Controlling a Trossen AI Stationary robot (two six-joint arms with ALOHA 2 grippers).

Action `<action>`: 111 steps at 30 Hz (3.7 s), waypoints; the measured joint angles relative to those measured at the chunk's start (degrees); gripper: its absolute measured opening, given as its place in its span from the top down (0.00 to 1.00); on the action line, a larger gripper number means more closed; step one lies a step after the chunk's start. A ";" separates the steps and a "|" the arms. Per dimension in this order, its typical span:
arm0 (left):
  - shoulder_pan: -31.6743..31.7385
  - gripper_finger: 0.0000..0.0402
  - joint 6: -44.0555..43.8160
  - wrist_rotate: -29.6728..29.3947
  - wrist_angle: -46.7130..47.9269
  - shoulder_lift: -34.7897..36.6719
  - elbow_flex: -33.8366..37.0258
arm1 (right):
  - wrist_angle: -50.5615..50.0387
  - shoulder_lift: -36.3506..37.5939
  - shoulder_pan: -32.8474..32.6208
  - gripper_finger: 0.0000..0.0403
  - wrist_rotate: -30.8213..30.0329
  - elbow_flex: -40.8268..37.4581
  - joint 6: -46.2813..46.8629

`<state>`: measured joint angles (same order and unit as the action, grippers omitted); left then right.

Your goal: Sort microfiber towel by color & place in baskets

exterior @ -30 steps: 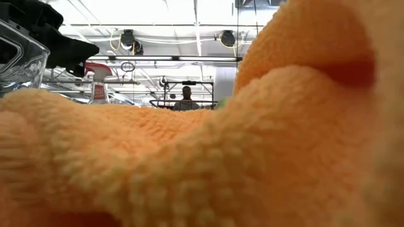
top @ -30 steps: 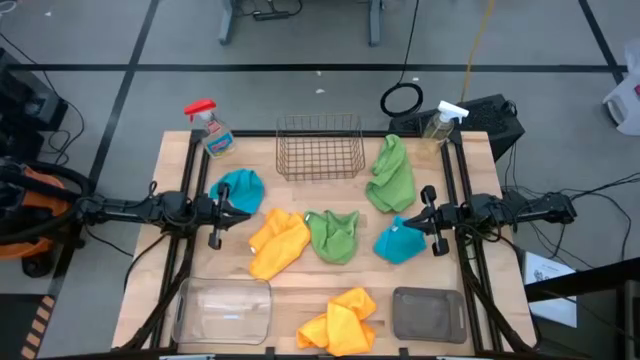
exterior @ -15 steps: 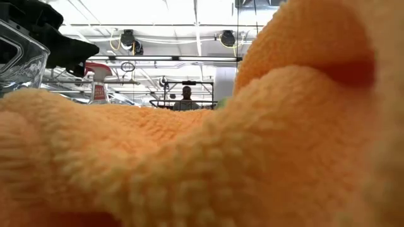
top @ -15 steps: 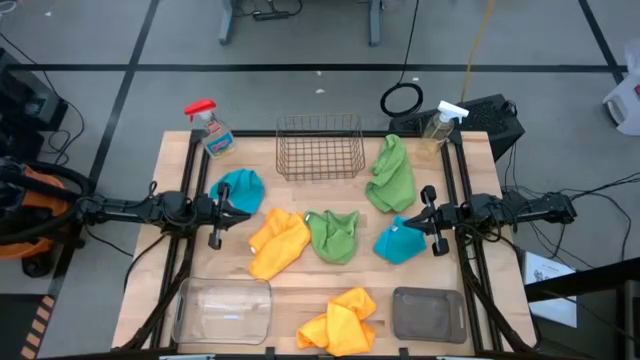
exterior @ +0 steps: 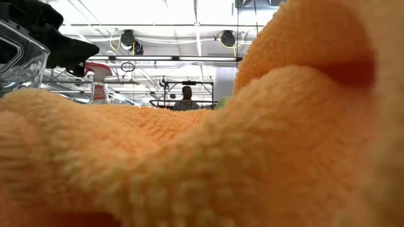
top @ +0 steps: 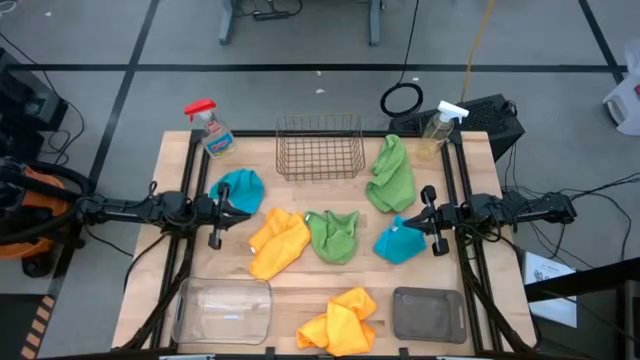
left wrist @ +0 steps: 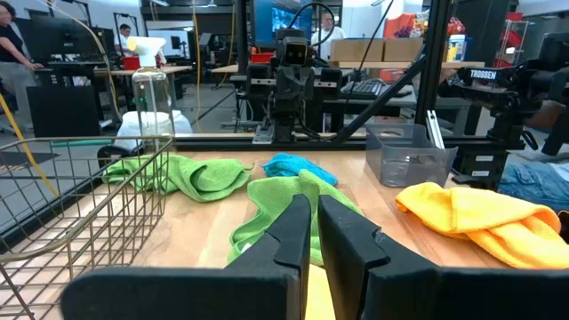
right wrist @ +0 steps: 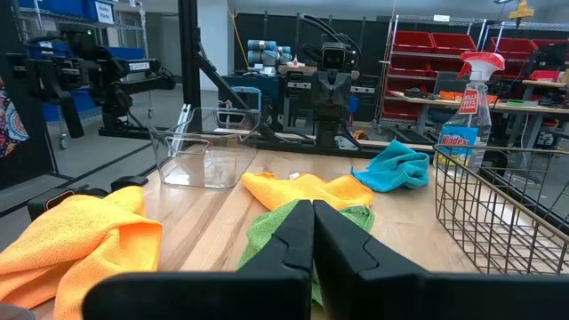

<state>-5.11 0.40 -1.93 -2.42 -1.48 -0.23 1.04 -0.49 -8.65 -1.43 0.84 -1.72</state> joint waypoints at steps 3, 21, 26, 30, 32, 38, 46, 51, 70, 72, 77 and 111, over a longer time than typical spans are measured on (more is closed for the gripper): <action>-0.02 0.92 0.00 -0.01 0.00 0.02 -0.02 | 0.00 0.00 -0.02 1.00 0.00 0.01 0.02; 0.00 0.92 0.00 -0.01 0.00 0.00 0.00 | 0.00 0.00 -0.02 1.00 0.00 0.02 0.02; 0.00 0.92 0.00 0.00 0.01 0.00 0.00 | 0.00 -0.01 -0.02 1.00 0.00 0.01 0.00; -0.01 0.92 0.00 0.00 0.00 0.01 -0.02 | 0.00 -0.02 -0.02 1.00 0.00 0.00 0.00; -0.01 0.92 0.00 0.00 0.00 0.01 -0.02 | 0.00 -0.02 -0.02 1.00 0.00 0.00 0.00; -0.01 0.92 -0.01 0.01 0.00 0.00 0.00 | 0.00 -0.01 -0.01 1.00 0.00 0.00 0.01; 0.00 0.92 0.00 0.01 0.00 0.01 0.00 | 0.00 -0.02 -0.02 1.00 0.00 0.02 0.00; -0.02 0.92 0.00 0.01 0.00 0.00 -0.02 | 0.00 -0.02 -0.02 1.00 0.00 0.01 0.00; -0.01 0.92 0.00 0.01 -0.07 0.00 -0.02 | 0.00 0.00 -0.02 1.00 0.00 0.00 0.00; 0.00 0.92 0.00 0.00 -0.07 0.02 -0.01 | 0.00 -0.01 -0.02 1.00 0.00 0.01 0.00; -0.02 0.92 0.00 0.01 -0.07 0.02 0.00 | 0.00 -0.02 -0.02 1.00 0.00 0.00 0.02; 0.00 0.92 -1.53 -2.02 0.34 0.00 -7.79 | 0.42 -0.02 -0.02 1.00 -0.26 0.00 -1.08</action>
<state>-5.10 -1.13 -3.95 -2.08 -1.48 -8.02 1.45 -0.51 -8.67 -1.69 0.84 -2.80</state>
